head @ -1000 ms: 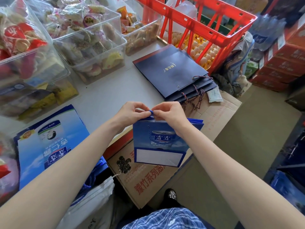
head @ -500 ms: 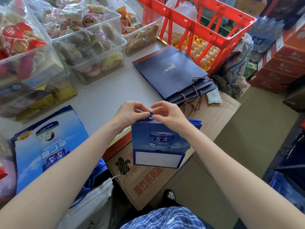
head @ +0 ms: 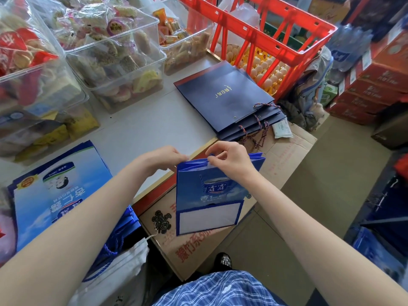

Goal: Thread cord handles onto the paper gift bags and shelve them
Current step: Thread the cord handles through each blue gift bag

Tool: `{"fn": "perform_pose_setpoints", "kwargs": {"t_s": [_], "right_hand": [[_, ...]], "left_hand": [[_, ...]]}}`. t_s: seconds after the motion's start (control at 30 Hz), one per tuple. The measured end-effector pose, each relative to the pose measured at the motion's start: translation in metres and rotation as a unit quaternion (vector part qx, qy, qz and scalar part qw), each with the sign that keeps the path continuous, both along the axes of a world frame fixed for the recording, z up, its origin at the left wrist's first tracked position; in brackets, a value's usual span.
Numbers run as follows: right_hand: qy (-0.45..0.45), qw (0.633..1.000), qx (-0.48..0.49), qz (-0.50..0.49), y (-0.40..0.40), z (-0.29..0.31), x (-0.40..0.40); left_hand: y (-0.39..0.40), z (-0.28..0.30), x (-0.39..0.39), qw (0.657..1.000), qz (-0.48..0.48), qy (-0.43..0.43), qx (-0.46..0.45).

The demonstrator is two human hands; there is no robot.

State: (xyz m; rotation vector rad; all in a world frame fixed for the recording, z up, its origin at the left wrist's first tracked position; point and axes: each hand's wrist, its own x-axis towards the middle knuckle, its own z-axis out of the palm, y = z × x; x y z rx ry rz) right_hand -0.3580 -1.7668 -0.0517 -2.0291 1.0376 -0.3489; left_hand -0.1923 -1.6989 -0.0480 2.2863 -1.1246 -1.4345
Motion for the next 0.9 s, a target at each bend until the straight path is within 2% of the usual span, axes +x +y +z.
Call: {"fn": "perform_pose_setpoints", "kwargs": {"t_s": [0.07, 0.2, 0.3, 0.47, 0.6, 0.7, 0.9], "right_hand": [[0.03, 0.999, -0.043, -0.013, 0.001, -0.004, -0.006], [0.045, 0.997, -0.051, -0.033, 0.012, -0.016, -0.014], [0.035, 0.998, -0.035, -0.03, 0.018, -0.021, -0.018], [-0.064, 0.998, -0.002, -0.02, 0.013, 0.001, -0.015], [-0.158, 0.986, 0.049, -0.023, 0.011, 0.021, -0.007], [-0.213, 0.974, 0.067, -0.019, 0.006, 0.037, -0.002], [-0.224, 0.974, 0.03, -0.003, 0.005, 0.04, -0.011]], "left_hand": [[0.0, -0.001, -0.002, 0.999, -0.01, 0.027, 0.028], [-0.002, -0.004, -0.022, 0.984, 0.018, 0.155, 0.084], [-0.006, -0.012, -0.039, 0.987, 0.018, 0.135, 0.09], [-0.003, -0.011, -0.05, 0.986, 0.054, 0.135, 0.086], [0.001, 0.007, -0.05, 0.967, 0.123, 0.218, 0.041], [0.0, 0.028, -0.047, 0.947, 0.176, 0.266, -0.027], [0.006, 0.038, -0.047, 0.892, 0.291, 0.302, -0.166]]}}
